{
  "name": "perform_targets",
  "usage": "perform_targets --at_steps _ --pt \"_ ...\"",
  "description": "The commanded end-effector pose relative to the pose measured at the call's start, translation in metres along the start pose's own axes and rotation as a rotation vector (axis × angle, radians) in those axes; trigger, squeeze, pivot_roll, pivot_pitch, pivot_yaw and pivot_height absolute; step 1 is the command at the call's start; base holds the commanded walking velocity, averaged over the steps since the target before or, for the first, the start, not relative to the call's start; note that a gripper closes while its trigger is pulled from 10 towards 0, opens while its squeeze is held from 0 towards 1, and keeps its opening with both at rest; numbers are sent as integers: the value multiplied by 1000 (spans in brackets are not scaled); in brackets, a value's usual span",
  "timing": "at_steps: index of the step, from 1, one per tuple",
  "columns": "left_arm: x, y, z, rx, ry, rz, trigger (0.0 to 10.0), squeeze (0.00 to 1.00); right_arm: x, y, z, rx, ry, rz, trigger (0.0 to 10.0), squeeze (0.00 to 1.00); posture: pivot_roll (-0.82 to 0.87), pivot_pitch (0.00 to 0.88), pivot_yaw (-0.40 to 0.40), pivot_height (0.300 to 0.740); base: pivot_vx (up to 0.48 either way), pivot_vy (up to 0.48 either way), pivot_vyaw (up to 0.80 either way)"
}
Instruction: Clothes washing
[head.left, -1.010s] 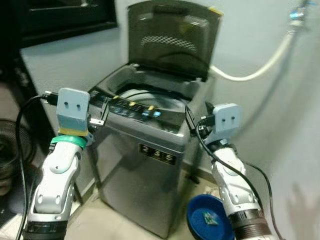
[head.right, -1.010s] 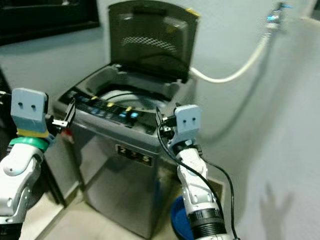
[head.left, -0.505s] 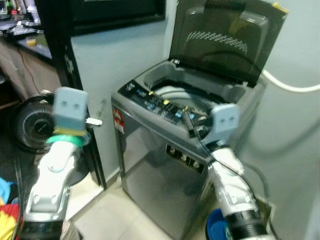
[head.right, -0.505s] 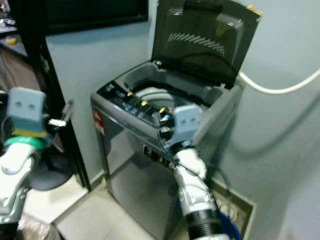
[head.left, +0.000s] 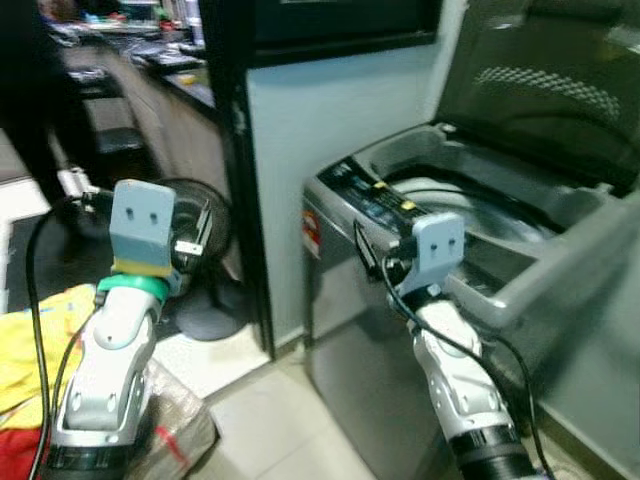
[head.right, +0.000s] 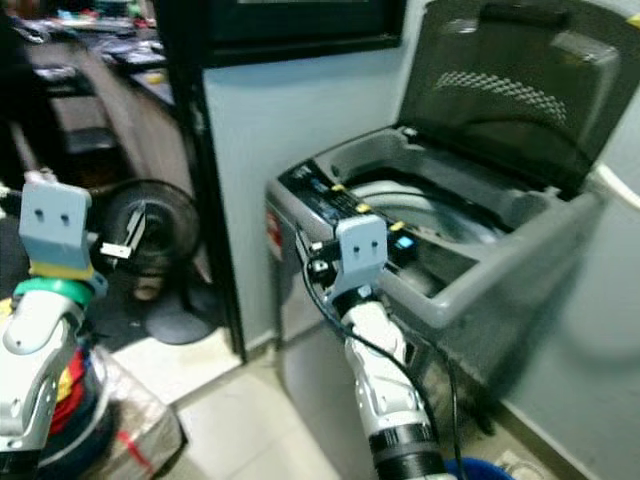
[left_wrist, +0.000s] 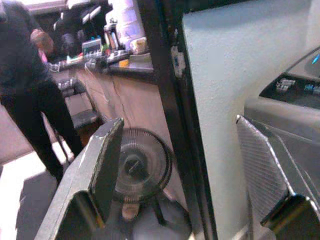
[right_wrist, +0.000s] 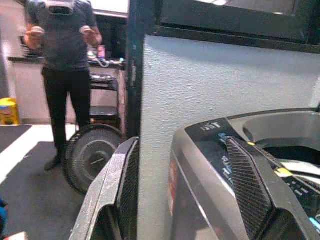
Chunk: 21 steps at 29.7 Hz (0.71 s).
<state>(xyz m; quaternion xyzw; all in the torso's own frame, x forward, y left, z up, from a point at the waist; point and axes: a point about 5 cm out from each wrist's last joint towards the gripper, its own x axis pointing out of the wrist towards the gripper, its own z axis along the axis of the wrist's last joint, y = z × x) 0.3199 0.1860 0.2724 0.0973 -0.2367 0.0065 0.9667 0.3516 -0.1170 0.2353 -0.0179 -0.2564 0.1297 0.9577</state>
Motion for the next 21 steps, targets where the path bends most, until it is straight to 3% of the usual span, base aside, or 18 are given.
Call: perform_targets --at_steps 1,21 --pt "-1 5 -3 18 17 16 10000 0 1 6 1 17 -6 17 10000 0 56 13 22 740 0 0 781" --pt "-1 2 -3 23 13 7 10000 0 1 10 1 52 -2 31 10000 0 55 16 21 740 23 0 737"
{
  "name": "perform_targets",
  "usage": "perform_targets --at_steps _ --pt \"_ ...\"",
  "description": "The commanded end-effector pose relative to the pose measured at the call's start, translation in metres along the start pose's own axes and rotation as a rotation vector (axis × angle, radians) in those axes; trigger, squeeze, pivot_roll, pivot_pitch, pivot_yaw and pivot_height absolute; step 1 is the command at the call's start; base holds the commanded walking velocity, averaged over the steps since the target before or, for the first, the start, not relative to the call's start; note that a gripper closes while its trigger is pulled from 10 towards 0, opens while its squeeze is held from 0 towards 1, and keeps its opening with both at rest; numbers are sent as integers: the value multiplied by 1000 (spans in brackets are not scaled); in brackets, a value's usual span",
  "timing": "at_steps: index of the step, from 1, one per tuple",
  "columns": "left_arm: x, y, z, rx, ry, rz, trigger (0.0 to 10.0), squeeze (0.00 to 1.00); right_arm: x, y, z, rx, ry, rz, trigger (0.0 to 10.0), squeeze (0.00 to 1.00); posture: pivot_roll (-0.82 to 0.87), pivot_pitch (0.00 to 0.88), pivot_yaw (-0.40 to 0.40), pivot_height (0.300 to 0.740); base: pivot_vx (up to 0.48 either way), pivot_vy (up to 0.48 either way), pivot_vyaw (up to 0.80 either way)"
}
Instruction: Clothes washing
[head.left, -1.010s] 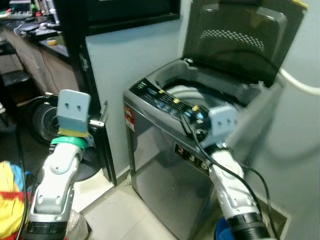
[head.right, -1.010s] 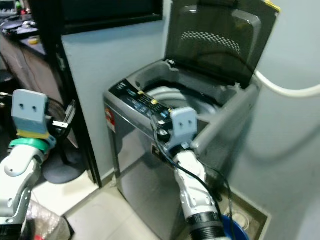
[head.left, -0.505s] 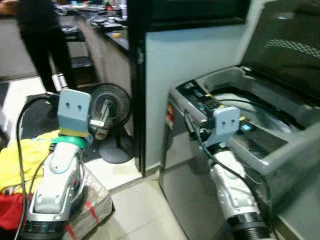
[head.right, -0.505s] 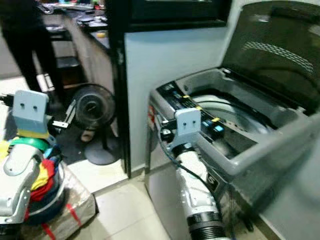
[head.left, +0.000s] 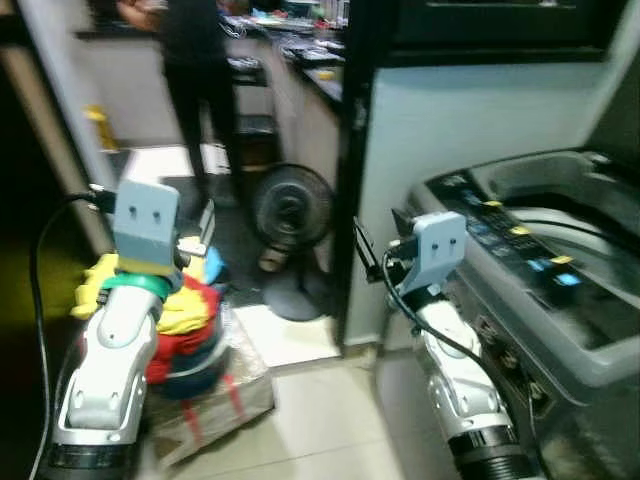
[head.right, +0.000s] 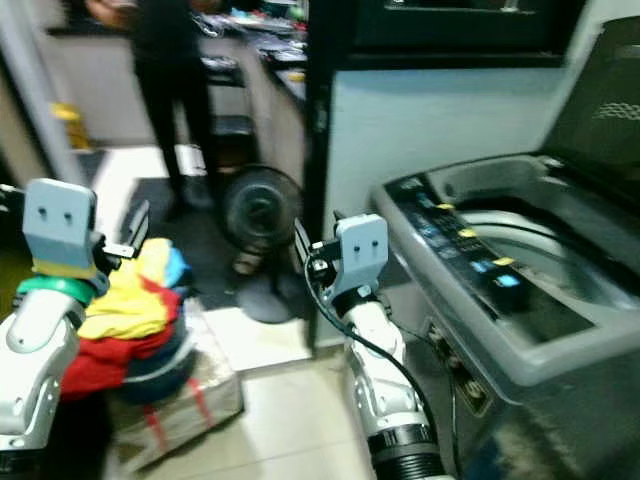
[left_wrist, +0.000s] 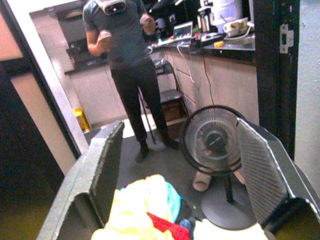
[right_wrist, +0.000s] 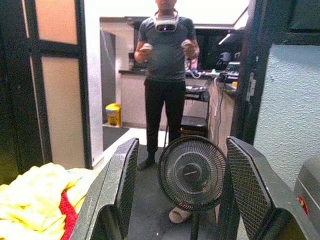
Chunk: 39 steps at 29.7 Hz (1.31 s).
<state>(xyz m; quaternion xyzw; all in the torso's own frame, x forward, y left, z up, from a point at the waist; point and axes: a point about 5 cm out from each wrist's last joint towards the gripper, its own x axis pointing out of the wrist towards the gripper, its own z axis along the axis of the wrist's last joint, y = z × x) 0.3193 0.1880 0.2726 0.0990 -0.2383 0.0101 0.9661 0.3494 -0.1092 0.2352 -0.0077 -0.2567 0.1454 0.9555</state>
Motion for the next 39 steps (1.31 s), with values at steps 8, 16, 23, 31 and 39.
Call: perform_targets --at_steps 8,16,23,31,39 --pt "0 -1 -3 18 12 -4 10000 0 -1 6 -2 16 11 17 10000 0 51 7 22 740 466 0 0" --pt "0 -2 -4 20 11 -8 10000 0 -1 3 -2 12 13 -4 10000 0 48 3 24 740 471 0 492" --pt "1 -1 -4 21 13 -10 10000 0 0 2 -3 21 19 -18 10000 0 45 7 30 740 472 0 93" --pt "1 -1 -4 23 13 -10 10000 0 -1 3 -3 39 20 -12 10000 0 46 11 33 740 472 0 131" --pt "1 -1 -5 25 14 -8 10000 0 -1 3 -4 47 31 -11 10000 0 47 16 31 740 472 0 677"
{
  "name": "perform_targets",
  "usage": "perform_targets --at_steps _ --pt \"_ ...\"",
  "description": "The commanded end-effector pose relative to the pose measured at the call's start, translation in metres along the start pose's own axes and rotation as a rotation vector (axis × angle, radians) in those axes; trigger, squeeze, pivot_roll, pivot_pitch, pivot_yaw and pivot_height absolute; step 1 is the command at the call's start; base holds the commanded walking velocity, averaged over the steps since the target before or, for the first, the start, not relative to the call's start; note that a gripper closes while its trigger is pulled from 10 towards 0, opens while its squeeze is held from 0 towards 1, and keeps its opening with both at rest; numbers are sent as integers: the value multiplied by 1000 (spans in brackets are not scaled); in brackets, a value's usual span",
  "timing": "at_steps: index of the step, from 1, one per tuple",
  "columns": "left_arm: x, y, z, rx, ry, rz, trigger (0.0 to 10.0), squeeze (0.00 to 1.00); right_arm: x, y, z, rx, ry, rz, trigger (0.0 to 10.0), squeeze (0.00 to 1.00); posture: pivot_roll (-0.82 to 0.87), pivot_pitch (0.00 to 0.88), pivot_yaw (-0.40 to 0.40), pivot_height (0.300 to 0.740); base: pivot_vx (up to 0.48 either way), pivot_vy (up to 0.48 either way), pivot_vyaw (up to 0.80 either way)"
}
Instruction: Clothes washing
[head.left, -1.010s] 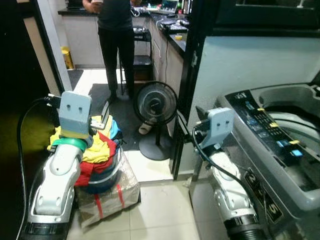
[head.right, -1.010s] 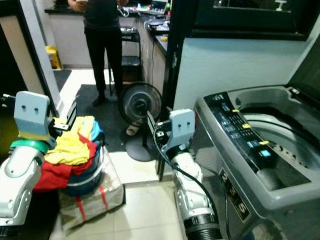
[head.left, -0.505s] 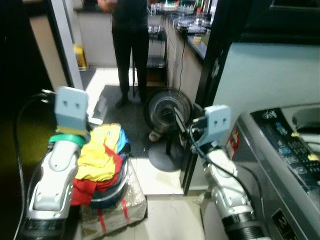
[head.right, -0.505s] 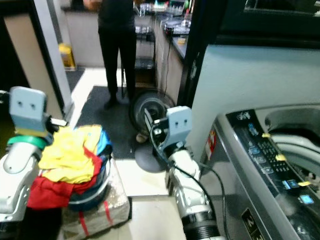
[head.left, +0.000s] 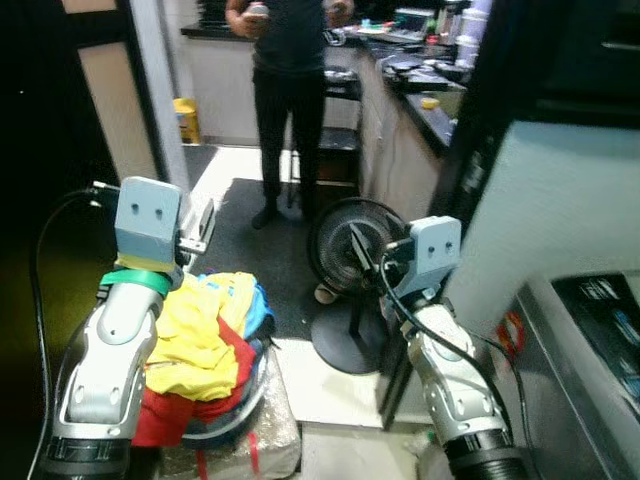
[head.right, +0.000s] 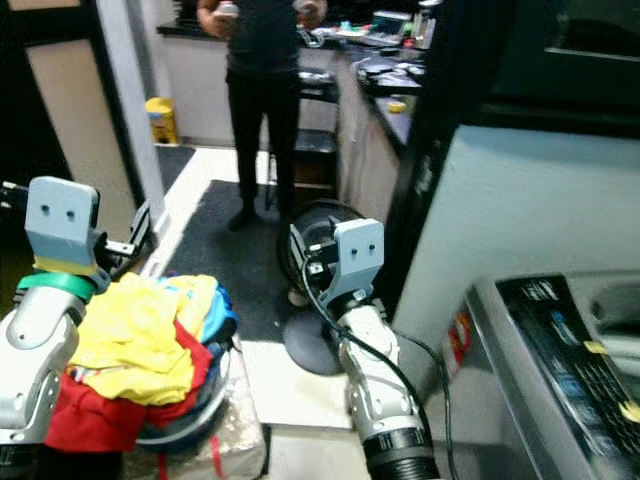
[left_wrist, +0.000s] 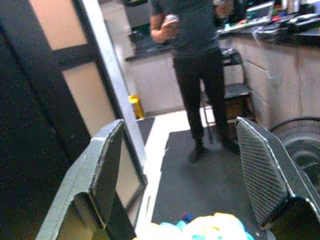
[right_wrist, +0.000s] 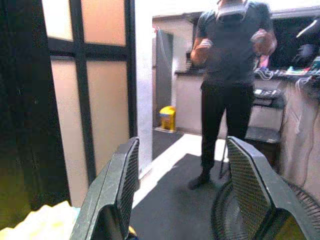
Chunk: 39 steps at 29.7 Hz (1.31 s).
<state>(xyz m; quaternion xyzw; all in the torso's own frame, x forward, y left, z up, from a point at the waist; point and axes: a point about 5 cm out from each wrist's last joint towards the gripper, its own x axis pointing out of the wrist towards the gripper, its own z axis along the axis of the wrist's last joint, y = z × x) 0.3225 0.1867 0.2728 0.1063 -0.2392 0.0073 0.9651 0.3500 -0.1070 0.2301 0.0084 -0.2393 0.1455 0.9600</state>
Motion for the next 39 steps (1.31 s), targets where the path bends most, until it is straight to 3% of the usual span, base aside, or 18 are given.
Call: perform_targets --at_steps 1,18,39 --pt "-2 0 -4 12 17 1 10000 0 1 1 1 11 0 -2 10000 0 47 16 31 740 472 0 0" --pt "-1 0 -4 20 14 -1 10000 0 1 1 2 21 -10 -3 10000 0 45 14 34 740 463 0 0" --pt "-8 -3 -25 9 125 -29 10000 0 -2 2 -2 12 2 5 10000 0 43 13 34 740 0 0 0"
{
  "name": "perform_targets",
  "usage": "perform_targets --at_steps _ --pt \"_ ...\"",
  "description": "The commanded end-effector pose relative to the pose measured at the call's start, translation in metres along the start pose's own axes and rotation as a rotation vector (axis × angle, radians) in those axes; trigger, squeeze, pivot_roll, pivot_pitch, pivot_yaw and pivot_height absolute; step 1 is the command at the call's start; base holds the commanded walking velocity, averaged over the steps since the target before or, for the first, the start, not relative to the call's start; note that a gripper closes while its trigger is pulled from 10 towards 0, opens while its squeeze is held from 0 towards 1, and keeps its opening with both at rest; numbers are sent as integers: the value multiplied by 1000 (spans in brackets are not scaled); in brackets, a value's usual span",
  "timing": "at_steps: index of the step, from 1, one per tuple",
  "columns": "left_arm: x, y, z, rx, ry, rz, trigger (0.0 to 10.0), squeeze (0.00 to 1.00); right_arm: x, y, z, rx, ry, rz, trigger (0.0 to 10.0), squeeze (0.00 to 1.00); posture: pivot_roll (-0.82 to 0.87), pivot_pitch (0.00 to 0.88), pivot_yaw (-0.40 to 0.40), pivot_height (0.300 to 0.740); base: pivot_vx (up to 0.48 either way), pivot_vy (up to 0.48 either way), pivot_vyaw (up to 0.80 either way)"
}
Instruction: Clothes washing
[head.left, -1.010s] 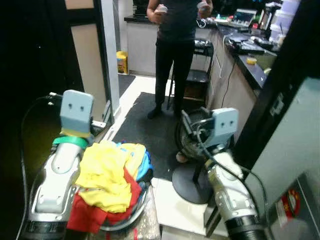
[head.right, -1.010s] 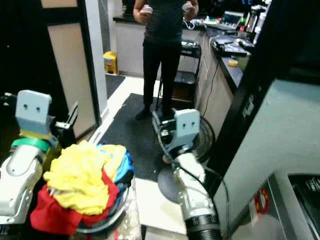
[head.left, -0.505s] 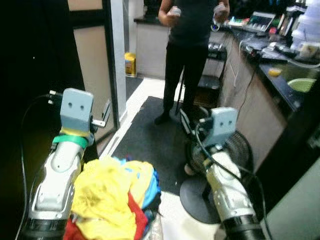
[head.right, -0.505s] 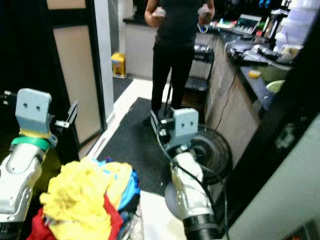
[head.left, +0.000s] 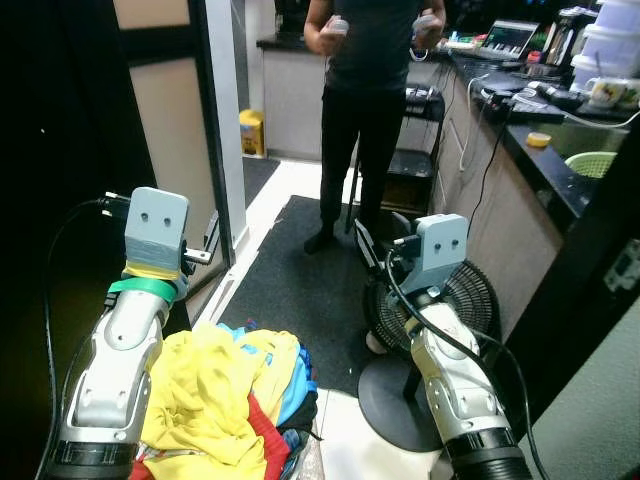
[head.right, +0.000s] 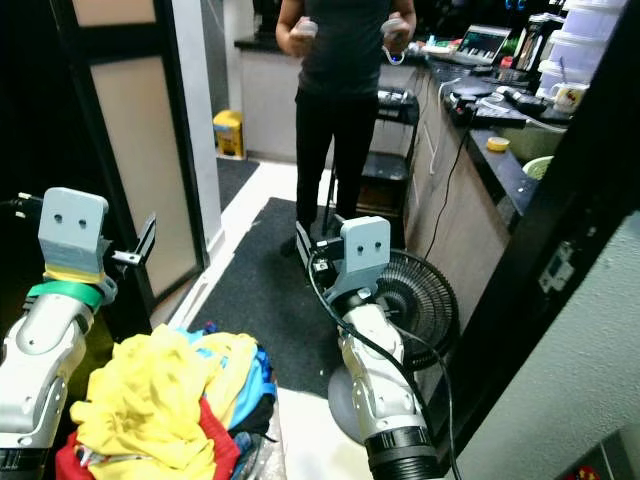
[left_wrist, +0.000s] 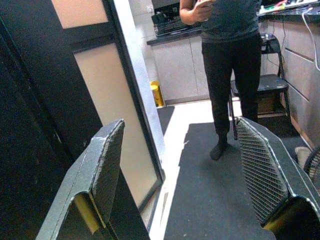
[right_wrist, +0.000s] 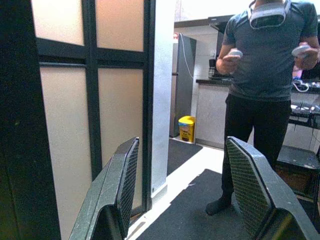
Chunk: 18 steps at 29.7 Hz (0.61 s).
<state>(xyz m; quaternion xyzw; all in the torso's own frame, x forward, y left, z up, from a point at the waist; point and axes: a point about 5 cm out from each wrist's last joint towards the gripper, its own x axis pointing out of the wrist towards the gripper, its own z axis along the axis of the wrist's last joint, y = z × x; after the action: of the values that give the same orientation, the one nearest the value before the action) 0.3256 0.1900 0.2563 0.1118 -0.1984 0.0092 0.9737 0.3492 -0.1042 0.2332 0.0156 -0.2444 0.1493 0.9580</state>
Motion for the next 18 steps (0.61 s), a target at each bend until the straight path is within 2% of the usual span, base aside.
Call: perform_targets --at_steps 1,7,10,14,17,18 --pt "-3 -4 -11 3 53 -34 10000 0 -4 0 -5 -3 17 1 10000 0 43 13 34 740 0 0 0" --pt "-9 -9 -25 15 114 -71 10000 0 -8 0 -13 -14 41 4 10000 0 44 12 33 740 0 0 0" --pt "-21 -17 -55 16 250 -119 10000 0 -19 -2 -35 -39 123 1 10000 0 44 15 31 740 0 0 0" --pt "-44 -34 -96 65 460 -244 10000 0 -34 -4 -63 -58 252 7 10000 0 51 56 28 740 0 0 0" --pt "-47 -36 -100 78 479 -264 10000 0 -37 -4 -66 -67 268 10 10000 0 51 59 29 740 0 0 0" --pt "-53 -40 -109 71 537 -283 10000 0 -40 -3 -71 -76 290 16 10000 0 49 74 32 740 0 0 0"
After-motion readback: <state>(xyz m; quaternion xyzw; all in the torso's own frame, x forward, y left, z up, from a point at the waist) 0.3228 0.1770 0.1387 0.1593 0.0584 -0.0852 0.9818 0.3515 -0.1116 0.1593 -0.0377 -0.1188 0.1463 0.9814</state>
